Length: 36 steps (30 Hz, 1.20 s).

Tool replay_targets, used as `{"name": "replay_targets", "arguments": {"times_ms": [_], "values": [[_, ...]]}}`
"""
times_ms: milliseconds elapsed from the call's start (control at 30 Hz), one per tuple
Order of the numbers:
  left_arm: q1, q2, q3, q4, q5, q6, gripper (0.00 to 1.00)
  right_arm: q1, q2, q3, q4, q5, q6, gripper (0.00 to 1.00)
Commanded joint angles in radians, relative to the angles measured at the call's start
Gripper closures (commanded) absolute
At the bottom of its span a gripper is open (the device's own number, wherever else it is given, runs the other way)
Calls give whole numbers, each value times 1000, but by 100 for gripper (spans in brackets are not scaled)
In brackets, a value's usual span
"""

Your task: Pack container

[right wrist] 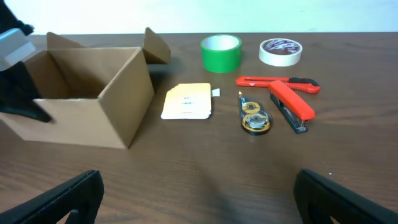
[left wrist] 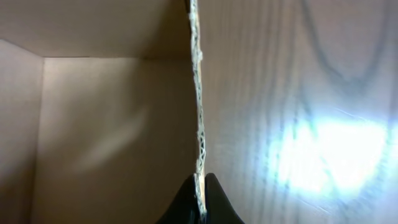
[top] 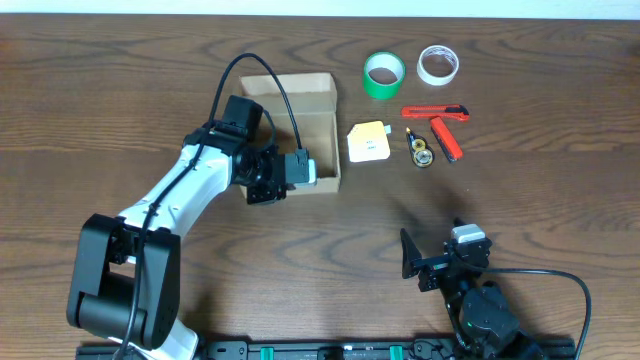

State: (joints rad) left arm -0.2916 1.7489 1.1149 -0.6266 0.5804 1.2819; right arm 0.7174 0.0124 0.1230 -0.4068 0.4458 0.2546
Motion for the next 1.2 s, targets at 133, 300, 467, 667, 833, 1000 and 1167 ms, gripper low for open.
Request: {"name": "replay_targets", "arguments": {"times_ms": [133, 300, 467, 667, 833, 1000, 1167], "values": [[3, -5, 66, -32, 23, 104, 95, 8, -6, -3, -1, 10, -9, 1], [3, -4, 68, -31, 23, 128, 95, 8, -6, -3, -1, 10, -9, 1], [-6, -4, 68, -29, 47, 128, 95, 8, -6, -3, -1, 10, -9, 1], [-14, -4, 68, -28, 40, 124, 94, 8, -6, -3, -1, 10, -9, 1], [-16, -4, 68, -27, 38, 46, 94, 8, -6, -3, -1, 10, -9, 1], [-16, -4, 68, -23, 39, -8, 94, 8, -6, -3, -1, 10, -9, 1], [-17, -4, 68, 8, 41, -77, 95, 8, -6, -3, -1, 10, -9, 1]]}}
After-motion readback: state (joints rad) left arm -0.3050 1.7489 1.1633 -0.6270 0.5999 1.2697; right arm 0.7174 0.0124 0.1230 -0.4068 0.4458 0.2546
